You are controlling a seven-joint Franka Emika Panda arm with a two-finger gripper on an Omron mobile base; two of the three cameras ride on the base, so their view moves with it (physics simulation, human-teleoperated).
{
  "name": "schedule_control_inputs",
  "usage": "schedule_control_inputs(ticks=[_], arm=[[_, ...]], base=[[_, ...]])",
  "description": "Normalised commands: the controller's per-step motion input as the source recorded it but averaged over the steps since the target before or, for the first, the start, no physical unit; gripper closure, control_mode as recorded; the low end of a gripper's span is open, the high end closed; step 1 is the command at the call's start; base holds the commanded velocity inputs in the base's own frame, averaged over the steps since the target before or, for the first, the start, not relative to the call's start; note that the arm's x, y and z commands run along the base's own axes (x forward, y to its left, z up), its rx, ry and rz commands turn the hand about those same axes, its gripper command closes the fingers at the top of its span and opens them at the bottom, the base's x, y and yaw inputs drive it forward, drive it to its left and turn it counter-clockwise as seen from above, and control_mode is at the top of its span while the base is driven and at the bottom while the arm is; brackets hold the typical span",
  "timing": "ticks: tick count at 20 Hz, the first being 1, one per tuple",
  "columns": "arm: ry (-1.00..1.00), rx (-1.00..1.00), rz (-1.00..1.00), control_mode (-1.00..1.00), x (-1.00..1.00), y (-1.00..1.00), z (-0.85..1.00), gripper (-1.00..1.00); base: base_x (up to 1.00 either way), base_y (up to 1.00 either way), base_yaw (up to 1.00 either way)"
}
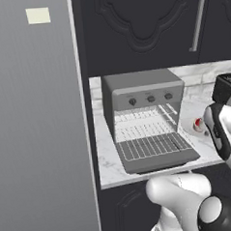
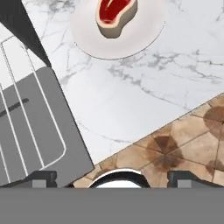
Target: Open the toaster oven door. Place the bread on the top rack in the toaster oven and place the steak on the bottom rack.
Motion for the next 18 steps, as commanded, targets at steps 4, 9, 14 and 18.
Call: schedule_control_inputs(ticks=[4,9,14,18], arm=[[-0.07,0.0,-0.19,-1.0,0.63,-0.27,0.0,-1.0],[0.03,0.0,-0.08,-1.0,0.86,-0.13,0.0,-1.0],[0.01,0.0,-0.01,-1.0,0.48,-0.53,0.0,-1.0],[0.0,0.0,0.0,-1.0,0.29,-0.65,0.0,-1.0]], base=[[0.0,0.0,0.0],[0.0,0.0,0.0],[0.0,0.0,0.0],[0.0,0.0,0.0]])
